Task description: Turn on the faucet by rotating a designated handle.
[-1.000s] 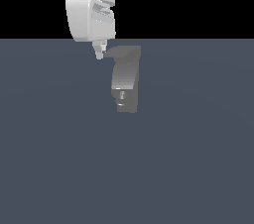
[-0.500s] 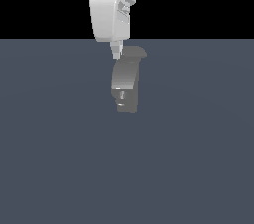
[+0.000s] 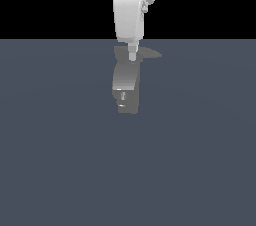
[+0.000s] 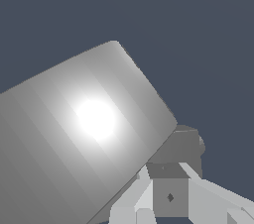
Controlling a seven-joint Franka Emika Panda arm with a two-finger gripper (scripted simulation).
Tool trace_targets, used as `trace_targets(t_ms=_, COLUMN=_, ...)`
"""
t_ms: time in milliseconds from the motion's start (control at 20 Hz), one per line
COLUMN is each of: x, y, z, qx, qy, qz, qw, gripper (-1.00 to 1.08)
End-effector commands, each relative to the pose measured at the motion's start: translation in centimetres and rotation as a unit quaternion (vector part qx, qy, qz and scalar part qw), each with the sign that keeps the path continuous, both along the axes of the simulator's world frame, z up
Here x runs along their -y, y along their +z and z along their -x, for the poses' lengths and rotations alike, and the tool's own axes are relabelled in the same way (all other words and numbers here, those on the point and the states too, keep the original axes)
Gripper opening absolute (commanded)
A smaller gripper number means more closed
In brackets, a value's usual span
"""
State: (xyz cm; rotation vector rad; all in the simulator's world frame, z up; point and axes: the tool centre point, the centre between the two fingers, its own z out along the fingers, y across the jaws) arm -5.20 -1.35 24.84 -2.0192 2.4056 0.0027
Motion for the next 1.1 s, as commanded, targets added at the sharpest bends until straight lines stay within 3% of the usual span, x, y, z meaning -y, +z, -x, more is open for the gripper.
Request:
trace_targets(t_ms=0, x=1.4, y=0.0, z=-0.6, qx=0.001, qy=-0.005, qz=0.000, qw=1.0000, gripper=-1.00)
trace_targets(t_ms=1050, x=10.5, y=0.0, z=-5.3, qx=0.000, qy=-0.015, qz=0.001, qw=0.9999, gripper=-1.00)
